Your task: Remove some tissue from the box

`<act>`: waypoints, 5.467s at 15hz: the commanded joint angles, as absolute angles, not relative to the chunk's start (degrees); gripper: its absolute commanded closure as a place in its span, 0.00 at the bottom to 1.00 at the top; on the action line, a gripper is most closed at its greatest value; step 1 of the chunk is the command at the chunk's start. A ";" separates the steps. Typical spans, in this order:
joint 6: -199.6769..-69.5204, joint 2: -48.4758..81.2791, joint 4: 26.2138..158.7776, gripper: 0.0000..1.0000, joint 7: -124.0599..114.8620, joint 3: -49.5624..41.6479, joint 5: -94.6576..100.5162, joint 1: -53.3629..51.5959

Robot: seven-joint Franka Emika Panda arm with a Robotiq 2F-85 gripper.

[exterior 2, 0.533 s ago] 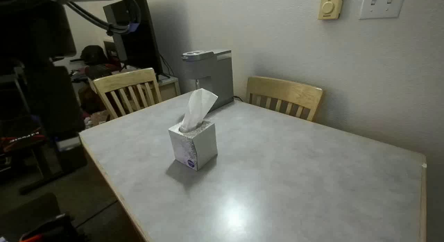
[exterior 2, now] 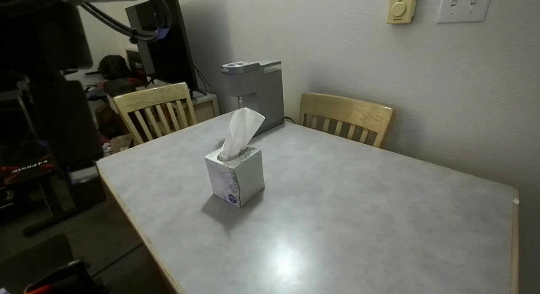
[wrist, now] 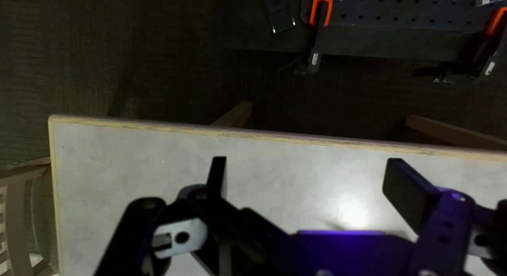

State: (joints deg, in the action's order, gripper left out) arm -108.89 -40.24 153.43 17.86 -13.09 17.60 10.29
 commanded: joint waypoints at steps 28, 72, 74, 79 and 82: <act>-129.02 -32.65 149.32 0.00 23.01 -12.26 11.54 2.38; -142.70 3.61 129.02 0.60 43.04 -3.26 -14.88 0.30; -142.52 2.54 129.96 0.74 40.66 -3.36 -12.41 0.41; -140.00 0.40 131.36 1.00 40.05 -3.10 -13.52 0.53; -138.05 -1.17 132.32 1.00 40.67 -3.06 -15.17 0.30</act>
